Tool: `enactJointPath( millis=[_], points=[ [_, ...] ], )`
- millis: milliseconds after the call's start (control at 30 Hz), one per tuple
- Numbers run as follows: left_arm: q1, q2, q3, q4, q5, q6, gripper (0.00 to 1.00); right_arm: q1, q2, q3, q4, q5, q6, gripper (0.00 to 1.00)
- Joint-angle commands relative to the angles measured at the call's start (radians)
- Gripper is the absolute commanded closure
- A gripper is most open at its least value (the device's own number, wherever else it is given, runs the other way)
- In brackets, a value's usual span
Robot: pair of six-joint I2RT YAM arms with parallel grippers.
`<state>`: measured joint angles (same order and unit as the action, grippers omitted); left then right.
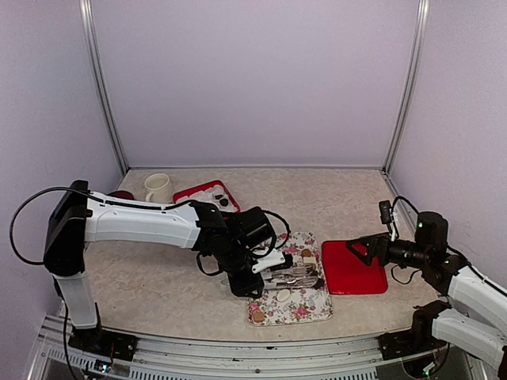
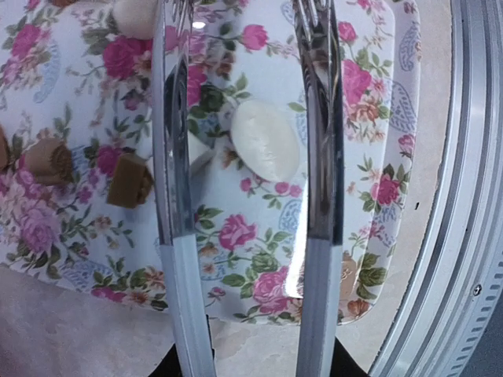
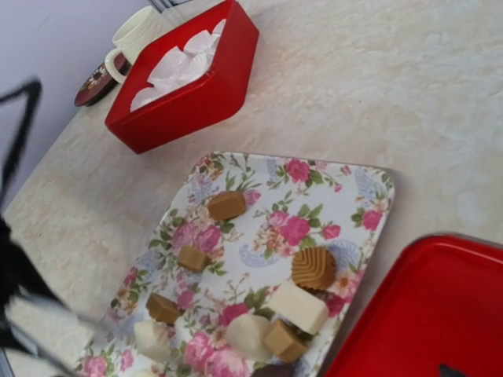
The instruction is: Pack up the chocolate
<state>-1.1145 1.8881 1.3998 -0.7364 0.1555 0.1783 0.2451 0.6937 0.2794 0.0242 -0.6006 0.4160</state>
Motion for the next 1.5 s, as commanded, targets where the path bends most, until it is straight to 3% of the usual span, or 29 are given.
enactJointPath(
  millis=[0,567,1467],
  points=[
    [-0.036,0.052,0.052,-0.010,0.032,0.059,0.63,-0.014,-0.022,0.026,-0.024,0.017,-0.010,0.00],
    [-0.044,0.130,0.080,-0.009,-0.001,0.025,0.63,-0.015,-0.019,0.022,-0.019,0.015,-0.014,0.00],
    [0.010,0.054,-0.004,0.011,0.007,0.010,0.62,-0.017,0.008,0.024,-0.009,0.013,-0.020,0.00]
  ],
)
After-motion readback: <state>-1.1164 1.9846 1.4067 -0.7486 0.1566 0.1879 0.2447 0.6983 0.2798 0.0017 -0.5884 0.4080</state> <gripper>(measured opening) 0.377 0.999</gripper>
